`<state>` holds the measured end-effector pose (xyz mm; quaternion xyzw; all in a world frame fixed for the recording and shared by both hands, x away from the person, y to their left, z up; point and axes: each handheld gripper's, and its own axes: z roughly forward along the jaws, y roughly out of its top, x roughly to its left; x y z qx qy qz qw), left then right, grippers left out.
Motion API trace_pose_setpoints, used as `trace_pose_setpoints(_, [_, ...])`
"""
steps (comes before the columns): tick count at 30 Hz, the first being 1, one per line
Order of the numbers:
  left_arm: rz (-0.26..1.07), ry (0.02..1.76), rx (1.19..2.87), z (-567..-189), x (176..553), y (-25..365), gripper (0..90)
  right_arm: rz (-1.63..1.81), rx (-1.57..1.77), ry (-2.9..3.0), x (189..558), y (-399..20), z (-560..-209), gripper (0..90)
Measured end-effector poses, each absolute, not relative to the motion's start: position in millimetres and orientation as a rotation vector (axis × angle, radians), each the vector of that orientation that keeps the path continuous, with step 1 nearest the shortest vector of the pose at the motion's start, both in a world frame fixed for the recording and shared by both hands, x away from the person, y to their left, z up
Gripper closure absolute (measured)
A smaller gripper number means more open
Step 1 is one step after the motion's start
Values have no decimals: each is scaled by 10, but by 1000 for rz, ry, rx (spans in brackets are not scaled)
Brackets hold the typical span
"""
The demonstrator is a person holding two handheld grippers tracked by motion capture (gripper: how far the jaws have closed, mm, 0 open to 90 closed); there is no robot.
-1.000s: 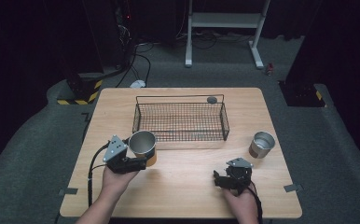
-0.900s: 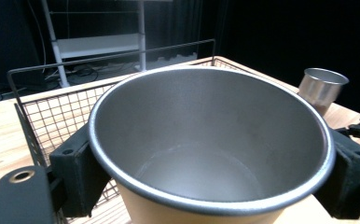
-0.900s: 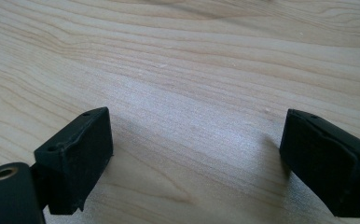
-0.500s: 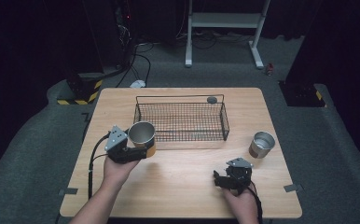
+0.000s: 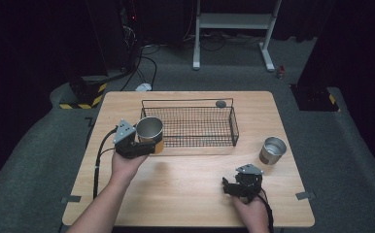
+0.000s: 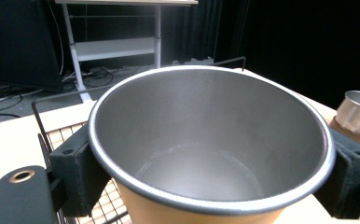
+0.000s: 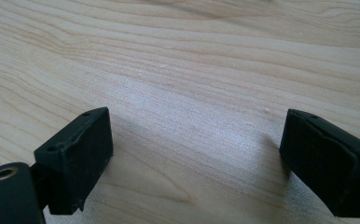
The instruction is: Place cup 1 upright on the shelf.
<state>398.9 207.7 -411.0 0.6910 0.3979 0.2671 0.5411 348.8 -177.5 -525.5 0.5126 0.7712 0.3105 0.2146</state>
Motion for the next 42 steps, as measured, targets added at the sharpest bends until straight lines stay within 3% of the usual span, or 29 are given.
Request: trace_pose_setpoints(42, [662, 1045, 1612, -4057, 4703, 1983, 134, 862, 1416, 2140, 3488, -1776, -5255, 93])
